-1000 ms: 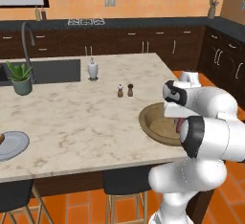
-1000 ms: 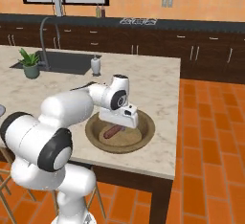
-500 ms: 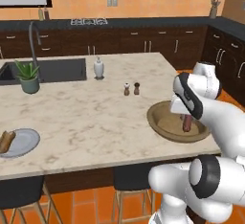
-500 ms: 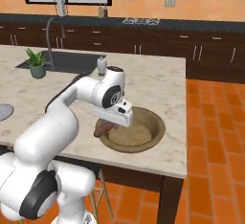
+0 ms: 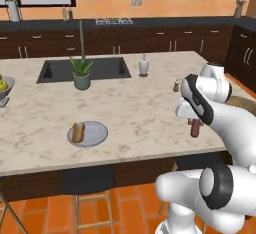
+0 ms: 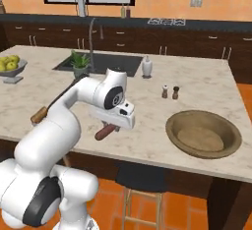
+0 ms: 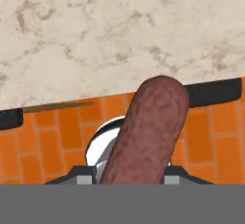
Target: Place one bun and one sausage from the bowl on each plate.
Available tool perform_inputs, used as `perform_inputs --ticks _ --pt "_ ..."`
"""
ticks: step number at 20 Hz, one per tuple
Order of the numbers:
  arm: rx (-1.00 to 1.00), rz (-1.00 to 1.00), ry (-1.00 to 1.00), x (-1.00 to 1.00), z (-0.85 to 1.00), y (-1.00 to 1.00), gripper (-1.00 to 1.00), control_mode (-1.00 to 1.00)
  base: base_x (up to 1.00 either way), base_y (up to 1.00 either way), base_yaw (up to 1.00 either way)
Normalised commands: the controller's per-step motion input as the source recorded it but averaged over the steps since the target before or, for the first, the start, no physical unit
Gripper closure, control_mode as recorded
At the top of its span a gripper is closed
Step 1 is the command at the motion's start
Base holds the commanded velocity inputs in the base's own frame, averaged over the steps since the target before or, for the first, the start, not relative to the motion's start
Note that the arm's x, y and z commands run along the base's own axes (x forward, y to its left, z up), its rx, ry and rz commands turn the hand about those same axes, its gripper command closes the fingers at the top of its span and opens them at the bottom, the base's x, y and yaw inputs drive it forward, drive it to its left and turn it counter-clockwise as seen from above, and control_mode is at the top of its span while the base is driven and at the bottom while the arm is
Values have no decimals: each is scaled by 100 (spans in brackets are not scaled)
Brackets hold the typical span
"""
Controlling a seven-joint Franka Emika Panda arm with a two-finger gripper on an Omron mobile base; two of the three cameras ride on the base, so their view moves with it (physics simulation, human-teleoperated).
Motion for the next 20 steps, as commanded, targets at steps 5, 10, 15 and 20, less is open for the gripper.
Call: perform_inputs --ticks 5,10,15,20 --pt "0 0 0 0 0 0 100 100 -31 100 0" --pt "0 0 0 0 0 0 100 100 42 92 1" --pt "0 0 0 0 0 0 100 100 89 0 12" --pt "-2 7 7 37 -18 25 100 -100 26 1 5"
